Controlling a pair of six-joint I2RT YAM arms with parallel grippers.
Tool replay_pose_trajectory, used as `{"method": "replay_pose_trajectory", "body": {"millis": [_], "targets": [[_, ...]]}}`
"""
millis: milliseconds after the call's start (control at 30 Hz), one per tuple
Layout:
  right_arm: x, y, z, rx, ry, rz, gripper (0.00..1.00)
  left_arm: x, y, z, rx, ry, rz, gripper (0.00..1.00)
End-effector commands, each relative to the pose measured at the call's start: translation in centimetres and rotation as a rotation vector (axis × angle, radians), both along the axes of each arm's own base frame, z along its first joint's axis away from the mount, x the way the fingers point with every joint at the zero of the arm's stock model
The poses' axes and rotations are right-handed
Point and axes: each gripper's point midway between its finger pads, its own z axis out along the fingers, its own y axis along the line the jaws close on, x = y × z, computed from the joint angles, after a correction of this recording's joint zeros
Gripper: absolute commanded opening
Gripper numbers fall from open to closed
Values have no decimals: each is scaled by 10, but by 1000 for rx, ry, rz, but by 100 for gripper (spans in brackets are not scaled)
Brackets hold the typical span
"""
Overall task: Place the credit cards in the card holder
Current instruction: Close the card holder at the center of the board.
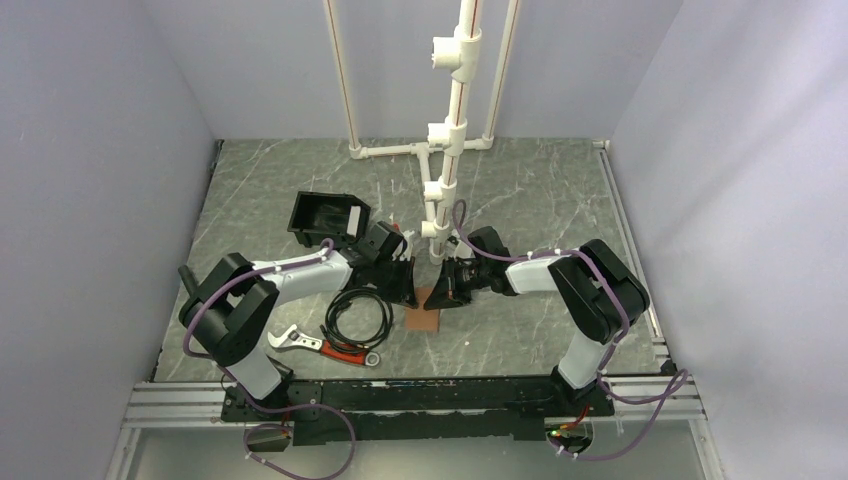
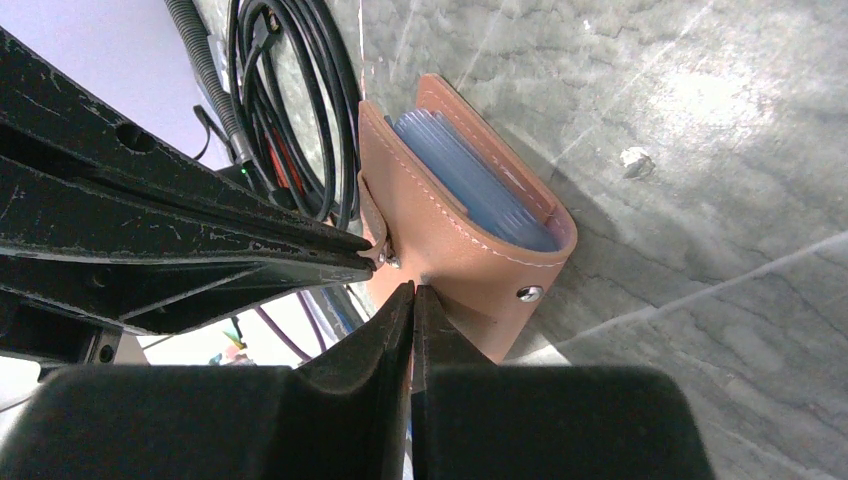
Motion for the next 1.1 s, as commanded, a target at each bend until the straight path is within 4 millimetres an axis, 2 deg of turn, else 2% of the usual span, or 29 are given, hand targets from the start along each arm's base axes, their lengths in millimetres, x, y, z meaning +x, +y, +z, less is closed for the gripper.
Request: {"method": "replay_pose_trajectory", "body": {"millis": [0,367,667,967,1067], "targets": [[-3,-4,-27,-109,-5,-10,6,-39,-7,-5,-25,64,-123,0],[-5,-4,-30,-111,-2,-5,6,-35,5,-3,-24,47,-81,0],[-6,-4,-30,-111,1,-3,5,-19,-4,1,-69,31,-17,0],[-7,-3,-31,-110,3,1,5,-17,-10,-7,-75,59,-12,0],[-7,-3,-31,-111,4,1,5,-14,-11,-3,-93,45,1,0]]}}
